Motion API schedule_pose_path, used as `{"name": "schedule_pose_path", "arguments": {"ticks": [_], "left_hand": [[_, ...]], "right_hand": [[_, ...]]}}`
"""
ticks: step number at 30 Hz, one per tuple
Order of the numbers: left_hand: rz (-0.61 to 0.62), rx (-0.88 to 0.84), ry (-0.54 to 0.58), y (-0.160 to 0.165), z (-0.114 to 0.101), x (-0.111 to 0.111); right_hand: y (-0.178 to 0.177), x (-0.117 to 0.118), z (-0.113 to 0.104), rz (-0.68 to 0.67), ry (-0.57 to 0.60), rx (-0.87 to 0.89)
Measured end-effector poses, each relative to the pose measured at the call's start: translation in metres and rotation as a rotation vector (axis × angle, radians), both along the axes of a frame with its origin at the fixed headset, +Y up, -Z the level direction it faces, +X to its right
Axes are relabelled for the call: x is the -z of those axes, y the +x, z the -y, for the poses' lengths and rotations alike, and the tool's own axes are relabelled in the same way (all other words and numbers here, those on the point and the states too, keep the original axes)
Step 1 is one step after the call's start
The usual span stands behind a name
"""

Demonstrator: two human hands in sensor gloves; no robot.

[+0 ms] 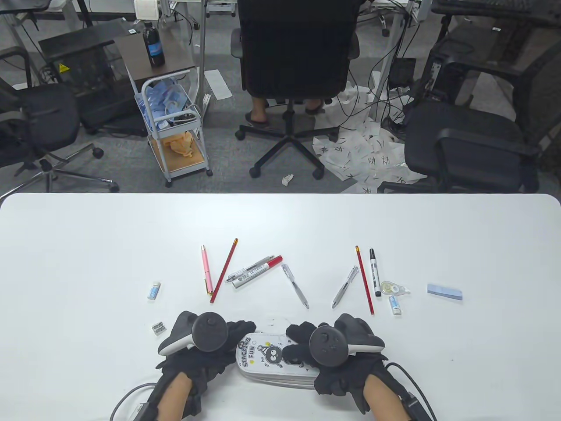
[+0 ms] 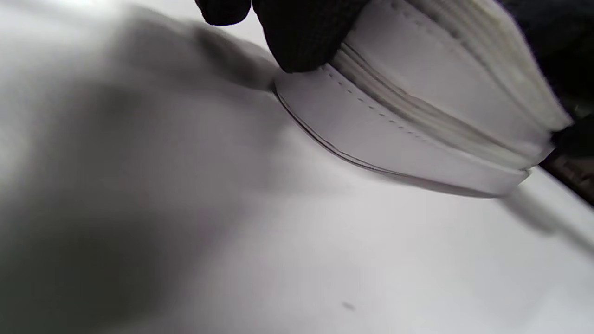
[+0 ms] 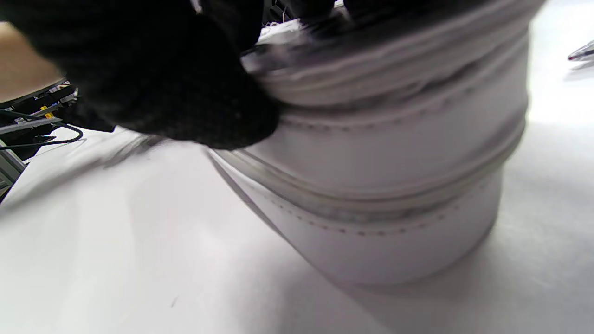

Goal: Pack double-layer zippered pencil case

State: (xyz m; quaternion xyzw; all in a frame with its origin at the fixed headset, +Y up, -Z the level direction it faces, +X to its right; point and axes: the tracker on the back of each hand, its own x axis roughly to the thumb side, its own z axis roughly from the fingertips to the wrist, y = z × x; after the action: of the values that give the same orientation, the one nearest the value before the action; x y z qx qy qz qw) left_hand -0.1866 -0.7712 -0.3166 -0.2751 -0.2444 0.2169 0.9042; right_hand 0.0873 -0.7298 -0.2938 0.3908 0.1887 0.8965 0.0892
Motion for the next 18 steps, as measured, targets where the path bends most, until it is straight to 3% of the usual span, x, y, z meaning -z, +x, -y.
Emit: {"name": "schedule_pose_path", "arguments": {"ticks": [2,6,9,11,13,18], "left_hand": [[-0.031,-0.054,-0.019,-0.002,0.001,0.002],[-0.052,-0.010,0.050,0.005,-0.004,0.009],[-0.018,0.051,0.041,0.014,-0.003,0.019],[0.079,0.072,-0.079,0.018,0.000,0.026],[0.070,0.058,-0.124,0.020,-0.001,0.030],[0.110,0.100,-0.068,0.019,-0.004,0.035]], "right_hand": [[0.000,0.000,0.001,0.001,0.006,-0.001],[0.001,0.003,0.001,0.013,-0.011,0.021],[0.002,0.003,0.002,0.018,-0.017,0.036],[0.001,0.002,0.004,0.020,0.004,0.032],[0.000,0.002,0.005,0.024,0.005,0.018],[-0.001,0.003,0.008,0.032,-0.021,0.014]]}}
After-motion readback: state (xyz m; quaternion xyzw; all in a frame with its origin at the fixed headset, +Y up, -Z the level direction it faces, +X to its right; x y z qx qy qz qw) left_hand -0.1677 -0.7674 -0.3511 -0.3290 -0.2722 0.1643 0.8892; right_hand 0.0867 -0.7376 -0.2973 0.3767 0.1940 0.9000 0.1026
